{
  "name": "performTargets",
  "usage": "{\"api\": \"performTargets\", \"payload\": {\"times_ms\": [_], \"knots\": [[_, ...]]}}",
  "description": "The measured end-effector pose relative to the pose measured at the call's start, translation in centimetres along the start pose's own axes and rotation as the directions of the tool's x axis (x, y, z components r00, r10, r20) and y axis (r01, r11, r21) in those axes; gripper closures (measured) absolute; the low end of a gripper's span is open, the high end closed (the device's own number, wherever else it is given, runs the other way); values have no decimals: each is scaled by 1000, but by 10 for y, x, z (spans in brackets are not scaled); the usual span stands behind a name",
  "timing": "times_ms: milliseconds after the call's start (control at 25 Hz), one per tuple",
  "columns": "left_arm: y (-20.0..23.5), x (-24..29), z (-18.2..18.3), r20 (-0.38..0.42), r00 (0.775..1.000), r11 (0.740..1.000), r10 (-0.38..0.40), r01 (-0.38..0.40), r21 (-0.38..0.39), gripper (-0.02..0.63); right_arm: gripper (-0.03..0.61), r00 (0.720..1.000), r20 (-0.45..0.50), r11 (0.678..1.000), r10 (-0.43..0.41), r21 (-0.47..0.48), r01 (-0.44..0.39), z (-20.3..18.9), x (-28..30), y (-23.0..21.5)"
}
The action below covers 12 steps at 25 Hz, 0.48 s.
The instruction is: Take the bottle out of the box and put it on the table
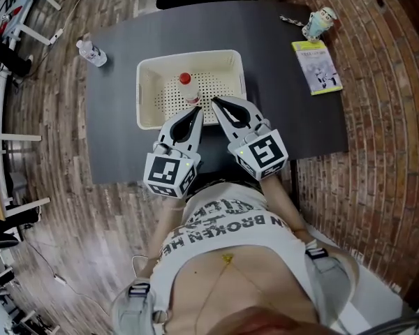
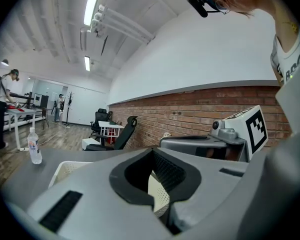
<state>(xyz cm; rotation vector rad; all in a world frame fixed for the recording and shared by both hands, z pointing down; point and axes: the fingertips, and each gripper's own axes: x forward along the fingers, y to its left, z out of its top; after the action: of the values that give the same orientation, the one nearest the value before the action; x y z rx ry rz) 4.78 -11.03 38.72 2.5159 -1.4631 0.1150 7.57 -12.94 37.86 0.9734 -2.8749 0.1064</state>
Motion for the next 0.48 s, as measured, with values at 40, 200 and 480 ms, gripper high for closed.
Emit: {"api": "performTargets", "payload": {"times_ms": [40,200,480], "knots": [[-1,2,-1,0,1000,1000,5,-5,-5,607,569,1000,0,1000,6,-2,-6,0,0,-2],[2,9,-2,-5,1000,1000,15,-15,-13,607,569,1000,4,1000,13,5,-13,-1,2,-11],[12,11,0,-7,1000,1000,18,-18,-11,607,569,1000,1,1000,-1,11,1,-3,7,-14]]}}
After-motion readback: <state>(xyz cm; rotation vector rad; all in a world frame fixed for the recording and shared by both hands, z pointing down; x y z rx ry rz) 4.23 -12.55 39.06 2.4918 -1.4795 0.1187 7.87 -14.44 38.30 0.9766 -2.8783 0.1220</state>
